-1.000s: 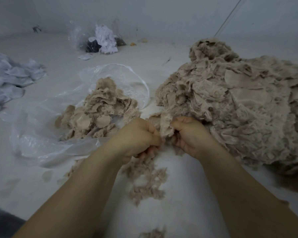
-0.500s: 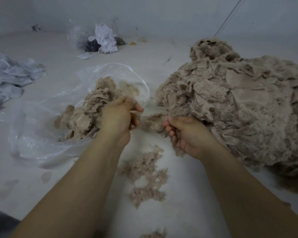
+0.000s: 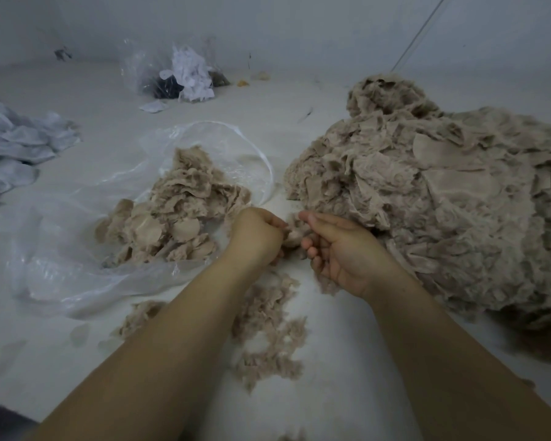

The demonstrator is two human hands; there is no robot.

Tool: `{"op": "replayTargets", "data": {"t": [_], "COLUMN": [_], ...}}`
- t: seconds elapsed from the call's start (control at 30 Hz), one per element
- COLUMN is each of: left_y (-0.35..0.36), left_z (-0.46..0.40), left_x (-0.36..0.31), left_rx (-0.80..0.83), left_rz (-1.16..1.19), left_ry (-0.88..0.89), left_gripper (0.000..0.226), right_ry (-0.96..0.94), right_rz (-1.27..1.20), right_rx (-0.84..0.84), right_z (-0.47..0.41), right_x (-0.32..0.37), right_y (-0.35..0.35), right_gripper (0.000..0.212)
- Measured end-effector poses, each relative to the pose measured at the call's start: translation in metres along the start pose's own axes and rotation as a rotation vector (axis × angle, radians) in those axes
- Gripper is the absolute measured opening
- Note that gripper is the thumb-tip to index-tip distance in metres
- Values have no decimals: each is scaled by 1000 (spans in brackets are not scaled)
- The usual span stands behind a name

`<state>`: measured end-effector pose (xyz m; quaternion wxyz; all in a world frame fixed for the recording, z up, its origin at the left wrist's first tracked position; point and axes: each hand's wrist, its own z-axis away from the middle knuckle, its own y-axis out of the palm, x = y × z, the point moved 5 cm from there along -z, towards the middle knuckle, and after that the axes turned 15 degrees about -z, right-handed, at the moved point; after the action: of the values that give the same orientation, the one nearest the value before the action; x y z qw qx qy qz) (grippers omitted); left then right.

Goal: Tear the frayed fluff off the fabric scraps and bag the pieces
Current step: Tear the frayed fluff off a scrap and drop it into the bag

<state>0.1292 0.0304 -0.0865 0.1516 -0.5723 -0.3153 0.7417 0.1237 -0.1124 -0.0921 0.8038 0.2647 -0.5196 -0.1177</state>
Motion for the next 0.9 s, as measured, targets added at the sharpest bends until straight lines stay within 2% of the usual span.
{"op": "replayTargets", "data": {"t": [0.07,0.13,0.33,0.53,0.73,0.9], "left_y": [1,-1,13,29,32,12], "left_z": [3,5,23,42,100,97], "left_x": [3,3,-1,6,19,3], "left_rx": [33,37,-71,7,302,212], "left_rz": [28,108,545,486,479,591], "left_ry": [-33,-49,-96,-50,-66,-37], "left_gripper": [27,27,23,27,30,31], "right_ry": [18,33,28,2,33,15], "right_rz": [13,34,58,-39,-18,-95], "right_rx": [-6,7,-27,-115,-169,-183], "right_z": [0,0,0,1,1,2], "right_x": [0,-1,-4,-1,0,-1], "right_y": [0,1,2,-2,-4,-4], "right_gripper": [23,17,21,24,24,25]}}
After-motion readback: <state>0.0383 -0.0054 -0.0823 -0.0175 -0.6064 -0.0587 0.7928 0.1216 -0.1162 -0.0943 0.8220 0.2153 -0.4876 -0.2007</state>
